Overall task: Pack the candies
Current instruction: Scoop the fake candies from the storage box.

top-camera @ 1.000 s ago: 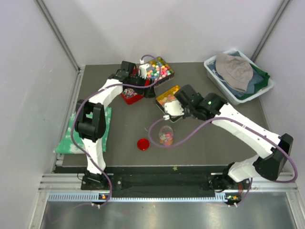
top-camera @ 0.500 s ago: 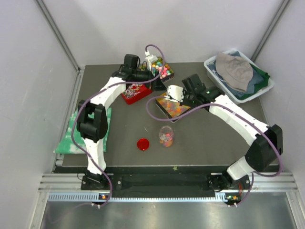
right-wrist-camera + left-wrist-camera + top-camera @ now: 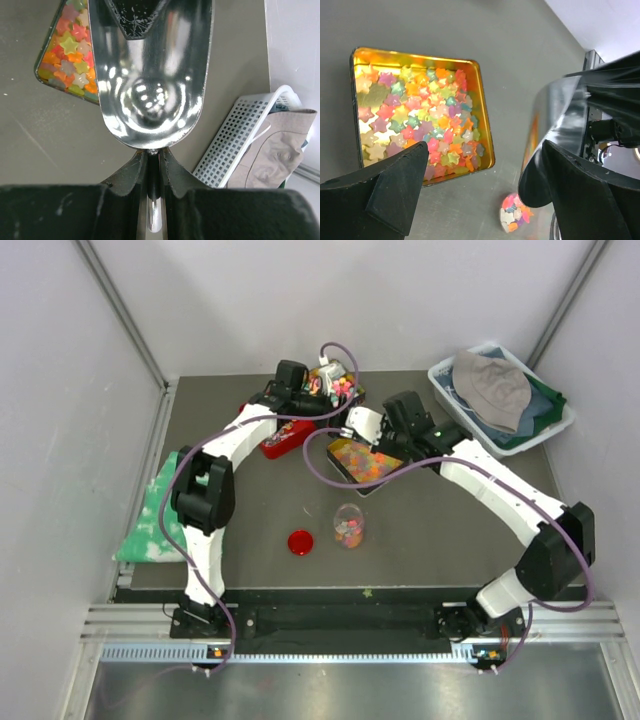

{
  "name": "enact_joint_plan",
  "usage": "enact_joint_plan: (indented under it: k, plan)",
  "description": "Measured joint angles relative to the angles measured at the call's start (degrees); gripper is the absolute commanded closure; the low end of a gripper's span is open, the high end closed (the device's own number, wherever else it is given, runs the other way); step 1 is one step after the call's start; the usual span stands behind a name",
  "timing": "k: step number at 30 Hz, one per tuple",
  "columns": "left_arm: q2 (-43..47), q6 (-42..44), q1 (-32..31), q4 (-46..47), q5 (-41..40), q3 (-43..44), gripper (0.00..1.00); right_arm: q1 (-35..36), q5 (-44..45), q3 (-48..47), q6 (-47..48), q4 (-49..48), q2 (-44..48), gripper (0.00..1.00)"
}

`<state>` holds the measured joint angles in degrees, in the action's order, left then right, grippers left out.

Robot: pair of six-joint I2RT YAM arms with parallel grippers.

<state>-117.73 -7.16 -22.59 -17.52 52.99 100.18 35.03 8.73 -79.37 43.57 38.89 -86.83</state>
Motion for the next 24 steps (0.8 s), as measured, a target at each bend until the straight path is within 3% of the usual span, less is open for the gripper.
enact_joint_plan:
  k: [24]
  plan:
    - [-1.75,1.73,-0.39,-1.86,-1.46,1.84,0.01,1.68,-2.38,-0.55,-4.11,1.44,3.96,1.00]
